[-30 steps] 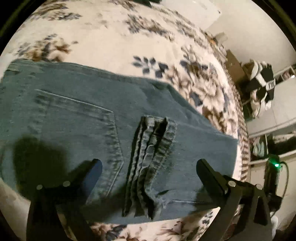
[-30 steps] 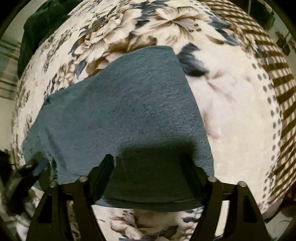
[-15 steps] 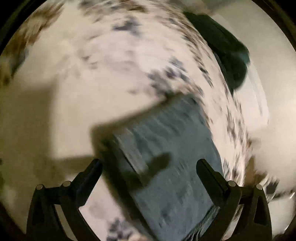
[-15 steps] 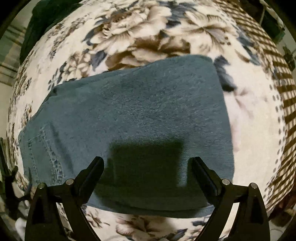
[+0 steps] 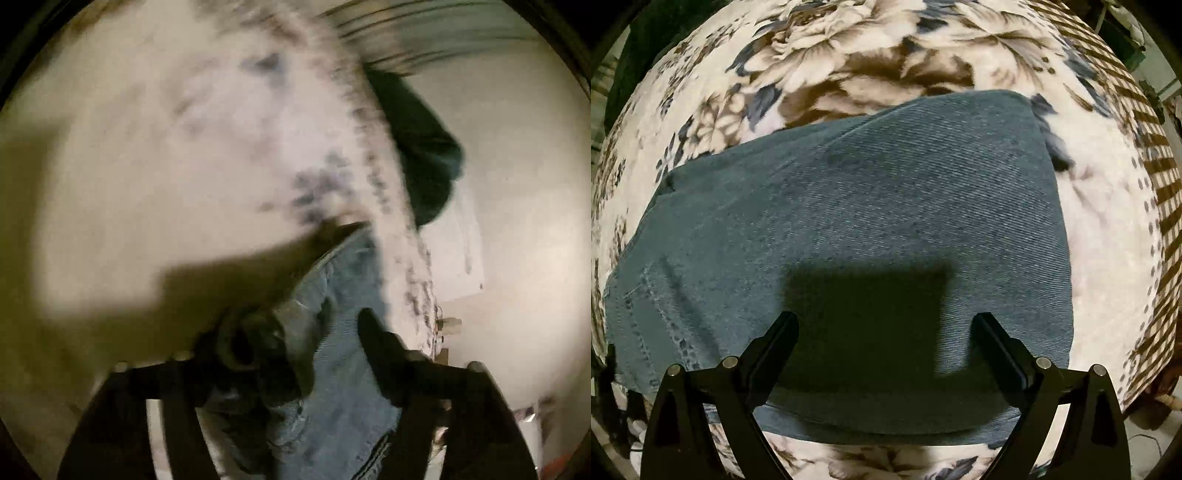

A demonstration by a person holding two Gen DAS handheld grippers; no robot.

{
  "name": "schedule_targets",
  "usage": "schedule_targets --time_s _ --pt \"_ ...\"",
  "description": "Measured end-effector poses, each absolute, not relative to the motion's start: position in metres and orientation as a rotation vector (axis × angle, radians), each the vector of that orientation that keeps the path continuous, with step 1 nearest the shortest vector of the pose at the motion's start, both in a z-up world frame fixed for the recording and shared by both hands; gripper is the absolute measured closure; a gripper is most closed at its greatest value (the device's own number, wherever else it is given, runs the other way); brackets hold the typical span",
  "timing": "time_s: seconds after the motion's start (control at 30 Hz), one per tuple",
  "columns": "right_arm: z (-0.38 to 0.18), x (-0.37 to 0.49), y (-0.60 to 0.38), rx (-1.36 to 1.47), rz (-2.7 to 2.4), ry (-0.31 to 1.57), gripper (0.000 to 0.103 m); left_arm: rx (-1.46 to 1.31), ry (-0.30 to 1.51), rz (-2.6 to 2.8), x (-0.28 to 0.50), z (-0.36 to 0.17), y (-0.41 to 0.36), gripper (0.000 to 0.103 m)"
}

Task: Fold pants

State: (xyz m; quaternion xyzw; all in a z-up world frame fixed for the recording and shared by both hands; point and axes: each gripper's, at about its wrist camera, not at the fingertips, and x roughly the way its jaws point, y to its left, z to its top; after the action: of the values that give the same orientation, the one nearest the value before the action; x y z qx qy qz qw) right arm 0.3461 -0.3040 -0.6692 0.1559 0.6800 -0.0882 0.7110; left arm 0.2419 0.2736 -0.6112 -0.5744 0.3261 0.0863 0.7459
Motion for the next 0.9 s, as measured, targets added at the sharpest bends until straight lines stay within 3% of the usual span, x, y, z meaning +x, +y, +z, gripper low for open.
schedule_targets --time_s 0.17,0.2,0.23,0.5,0.7,0.9 --pt "-0.668 0.351 -0.299 0.361 -0.180 1.509 0.005 -1.210 0.713 0.169 0.256 -0.608 0.273 0.044" --pt "-0.668 0.350 -0.298 0.359 -0.178 1.508 0.005 -1.177 0.696 0.164 0.254 -0.601 0.271 0.072" --pt "-0.667 0.351 -0.298 0.358 -0.177 1.507 0.005 -1.151 0.678 0.147 0.254 -0.596 0.270 0.075" --pt "-0.662 0.344 -0.307 0.417 -0.144 1.483 0.005 -0.926 0.555 0.014 0.243 -0.500 0.224 0.080" --pt "-0.639 0.327 -0.338 0.502 -0.124 1.409 0.005 -0.848 0.501 -0.224 0.250 -0.424 0.137 0.083" --pt "-0.618 0.306 -0.380 0.523 -0.139 1.355 0.005 -0.766 0.620 -0.447 0.256 -0.428 0.012 0.083"
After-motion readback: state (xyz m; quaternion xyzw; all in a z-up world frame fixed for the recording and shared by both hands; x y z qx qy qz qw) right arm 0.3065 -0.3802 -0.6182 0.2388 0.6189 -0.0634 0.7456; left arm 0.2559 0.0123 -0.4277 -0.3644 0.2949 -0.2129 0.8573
